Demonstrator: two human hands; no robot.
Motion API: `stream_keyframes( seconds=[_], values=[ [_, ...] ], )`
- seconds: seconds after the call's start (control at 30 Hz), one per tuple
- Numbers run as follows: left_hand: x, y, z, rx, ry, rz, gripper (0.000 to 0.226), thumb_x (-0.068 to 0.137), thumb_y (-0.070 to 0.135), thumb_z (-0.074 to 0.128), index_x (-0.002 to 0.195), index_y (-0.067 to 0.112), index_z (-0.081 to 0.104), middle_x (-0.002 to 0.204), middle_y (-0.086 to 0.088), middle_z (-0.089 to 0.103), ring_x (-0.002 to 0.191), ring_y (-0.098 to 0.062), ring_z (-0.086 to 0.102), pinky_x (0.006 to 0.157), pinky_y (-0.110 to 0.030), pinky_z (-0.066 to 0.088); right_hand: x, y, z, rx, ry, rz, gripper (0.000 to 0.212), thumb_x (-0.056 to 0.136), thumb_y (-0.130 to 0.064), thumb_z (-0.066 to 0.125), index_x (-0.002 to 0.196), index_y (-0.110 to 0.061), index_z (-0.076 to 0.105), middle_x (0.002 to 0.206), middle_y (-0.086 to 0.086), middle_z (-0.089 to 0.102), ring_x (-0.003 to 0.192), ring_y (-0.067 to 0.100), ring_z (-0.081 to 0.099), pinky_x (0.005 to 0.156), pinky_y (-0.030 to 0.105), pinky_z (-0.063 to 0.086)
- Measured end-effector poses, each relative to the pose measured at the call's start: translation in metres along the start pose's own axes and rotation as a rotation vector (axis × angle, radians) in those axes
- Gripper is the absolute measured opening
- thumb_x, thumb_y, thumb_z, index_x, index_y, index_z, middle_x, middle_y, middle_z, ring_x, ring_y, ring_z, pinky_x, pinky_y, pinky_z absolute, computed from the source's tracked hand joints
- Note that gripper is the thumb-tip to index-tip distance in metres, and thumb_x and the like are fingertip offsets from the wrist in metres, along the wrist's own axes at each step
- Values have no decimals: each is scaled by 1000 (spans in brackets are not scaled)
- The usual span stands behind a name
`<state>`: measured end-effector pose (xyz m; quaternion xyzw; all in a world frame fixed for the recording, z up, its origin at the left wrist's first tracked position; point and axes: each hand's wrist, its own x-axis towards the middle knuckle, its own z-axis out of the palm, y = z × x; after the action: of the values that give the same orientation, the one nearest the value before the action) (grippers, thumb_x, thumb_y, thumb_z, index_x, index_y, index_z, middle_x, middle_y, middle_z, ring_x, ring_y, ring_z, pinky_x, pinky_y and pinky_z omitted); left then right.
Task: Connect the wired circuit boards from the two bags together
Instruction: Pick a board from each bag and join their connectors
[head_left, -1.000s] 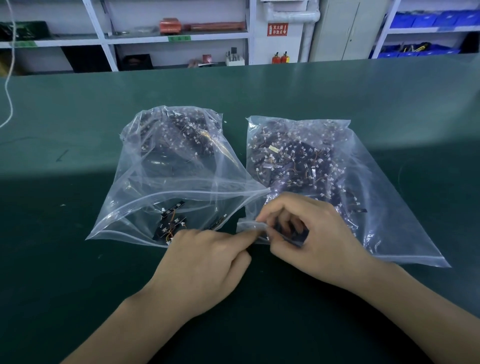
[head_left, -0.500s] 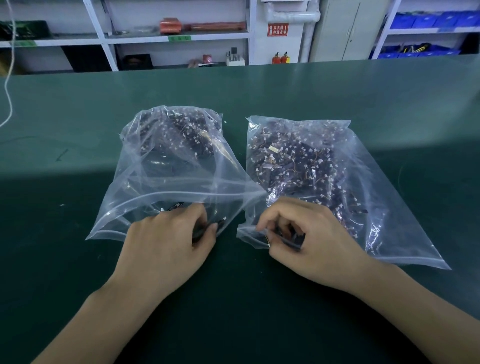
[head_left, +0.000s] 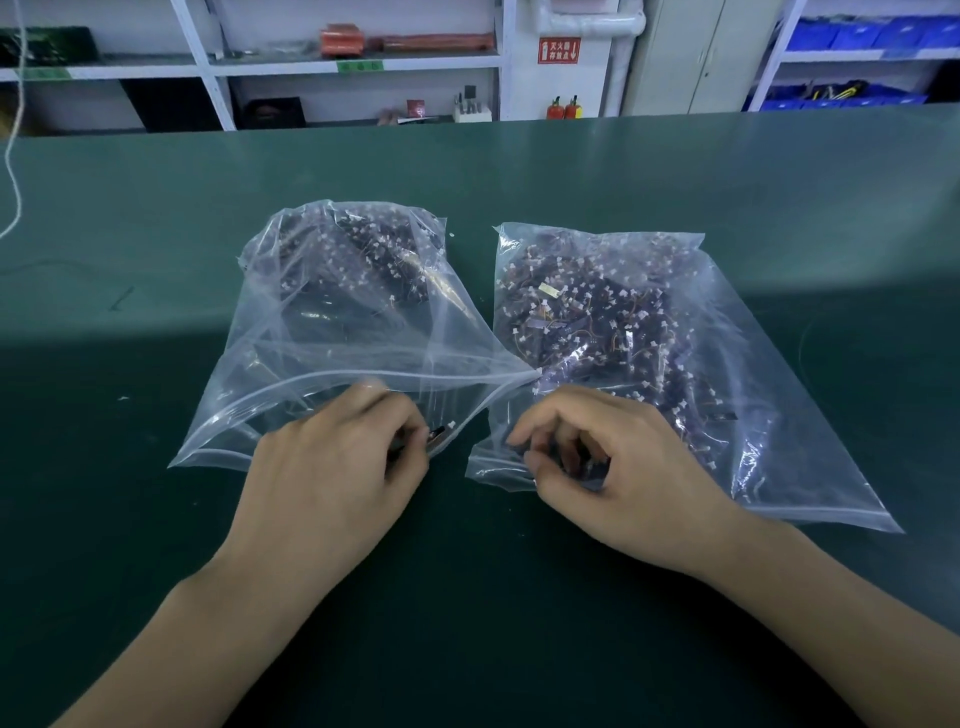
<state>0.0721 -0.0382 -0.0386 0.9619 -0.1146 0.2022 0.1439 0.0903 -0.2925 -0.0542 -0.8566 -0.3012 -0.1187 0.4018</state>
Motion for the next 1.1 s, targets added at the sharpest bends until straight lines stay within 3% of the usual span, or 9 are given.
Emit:
stream_keyframes(
  seconds=[0.17, 0.23, 0.33, 0.4, 0.57, 0.67, 0.8, 1.1],
  values=[
    [-5, 11, 1, -204, 97, 103, 9, 102, 31, 62, 94, 32, 60, 66, 32, 39, 60, 6, 49, 53, -14, 29, 1, -3, 1, 45, 46, -7, 16, 98, -26, 76, 114, -23, 74, 91, -15, 67, 71, 16, 65, 67, 12, 44],
    [-8, 18, 5, -268, 92, 155, 8, 103, 37, 56, 99, 32, 61, 69, 31, 40, 63, 6, 47, 53, -16, 34, 2, -5, 1, 58, 53, -26, 21, 97, -28, 79, 117, -22, 76, 91, -19, 68, 72, 10, 65, 68, 10, 44],
    [-12, 25, 12, -326, 69, 195, 10, 106, 39, 53, 103, 35, 61, 77, 34, 51, 70, 13, 49, 58, -14, 39, 3, -5, 2, 75, 65, -46, 12, 95, -20, 82, 107, -17, 79, 86, -23, 66, 72, 3, 63, 67, 8, 42],
    [-12, 25, 15, -380, 55, 193, 9, 106, 40, 53, 106, 37, 62, 85, 29, 63, 73, 7, 57, 60, -20, 47, 3, -6, 1, 120, 76, -28, 6, 95, -19, 81, 100, -15, 80, 83, -18, 68, 70, 7, 63, 67, 11, 42],
    [-10, 19, 17, -387, 64, 163, 14, 104, 42, 57, 104, 32, 67, 84, 23, 61, 71, -13, 62, 59, -37, 52, 2, -5, -2, 264, 89, 114, 5, 98, -20, 78, 94, -23, 78, 74, -9, 69, 62, 10, 58, 61, 20, 45],
    [-10, 19, 17, -391, 71, 165, 14, 104, 39, 59, 98, 30, 67, 83, 19, 60, 70, -14, 61, 58, -39, 51, 1, -4, -2, 253, 38, 149, 9, 98, -19, 77, 92, -25, 76, 71, -5, 66, 59, 12, 55, 59, 24, 43],
    [-11, 18, 15, -423, 57, 169, 9, 103, 35, 61, 96, 32, 66, 85, 19, 60, 69, -17, 60, 58, -39, 50, 1, -5, 1, 191, 19, 122, 9, 96, -14, 79, 91, -21, 76, 73, -18, 66, 63, 12, 59, 61, 15, 41],
    [-10, 18, 14, -456, 81, 201, 14, 102, 27, 66, 89, 25, 71, 81, 17, 60, 71, -17, 60, 60, -43, 50, 2, -8, -4, 200, 28, 82, 8, 96, -10, 79, 91, -15, 78, 77, -19, 67, 65, 13, 61, 63, 15, 42]
  ],
)
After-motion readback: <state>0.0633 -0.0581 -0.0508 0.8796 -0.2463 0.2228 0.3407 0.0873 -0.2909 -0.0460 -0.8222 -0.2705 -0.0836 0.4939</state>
